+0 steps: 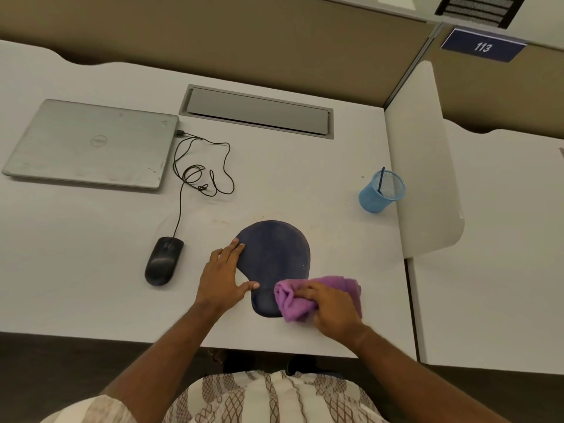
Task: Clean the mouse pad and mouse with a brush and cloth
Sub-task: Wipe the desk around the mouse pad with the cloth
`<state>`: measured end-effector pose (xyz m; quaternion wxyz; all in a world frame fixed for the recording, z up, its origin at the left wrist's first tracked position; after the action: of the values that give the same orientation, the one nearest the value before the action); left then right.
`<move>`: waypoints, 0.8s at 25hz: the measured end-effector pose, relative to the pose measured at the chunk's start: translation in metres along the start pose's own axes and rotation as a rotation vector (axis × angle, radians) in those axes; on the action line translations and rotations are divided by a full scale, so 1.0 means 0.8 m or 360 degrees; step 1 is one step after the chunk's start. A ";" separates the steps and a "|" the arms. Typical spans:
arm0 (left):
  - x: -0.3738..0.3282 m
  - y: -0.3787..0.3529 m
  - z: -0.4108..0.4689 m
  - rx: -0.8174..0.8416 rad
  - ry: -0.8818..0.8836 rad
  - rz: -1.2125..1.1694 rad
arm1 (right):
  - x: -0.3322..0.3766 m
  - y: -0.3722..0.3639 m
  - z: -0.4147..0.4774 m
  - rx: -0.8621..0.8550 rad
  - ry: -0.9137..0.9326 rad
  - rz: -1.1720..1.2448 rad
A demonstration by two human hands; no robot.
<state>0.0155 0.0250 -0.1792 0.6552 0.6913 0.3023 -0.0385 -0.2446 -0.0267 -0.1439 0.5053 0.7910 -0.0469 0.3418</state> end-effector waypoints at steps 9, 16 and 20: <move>0.014 0.007 0.004 0.0063 -0.0023 -0.0186 | -0.002 0.102 0.036 0.0113 -0.0195 -0.0008; 0.015 0.008 0.007 0.0115 -0.0024 -0.0101 | 0.117 0.055 0.214 -0.0119 -0.0110 -0.0281; 0.016 0.008 0.003 0.0015 -0.0067 -0.0035 | 0.190 -0.030 0.220 0.0224 0.0297 -0.0409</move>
<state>0.0301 0.0275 -0.1794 0.6577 0.6899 0.2960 -0.0617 -0.0322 -0.1206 -0.1180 0.4903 0.7887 0.1259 0.3488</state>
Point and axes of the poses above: each hand's wrist, its own z-axis towards the middle knuckle, its own y-axis out of the back of the hand, x = y × z, the point moved 3 cm from there along z, towards the middle knuckle, and after that the axes turned 9 degrees about -x, right-handed, at the moved point
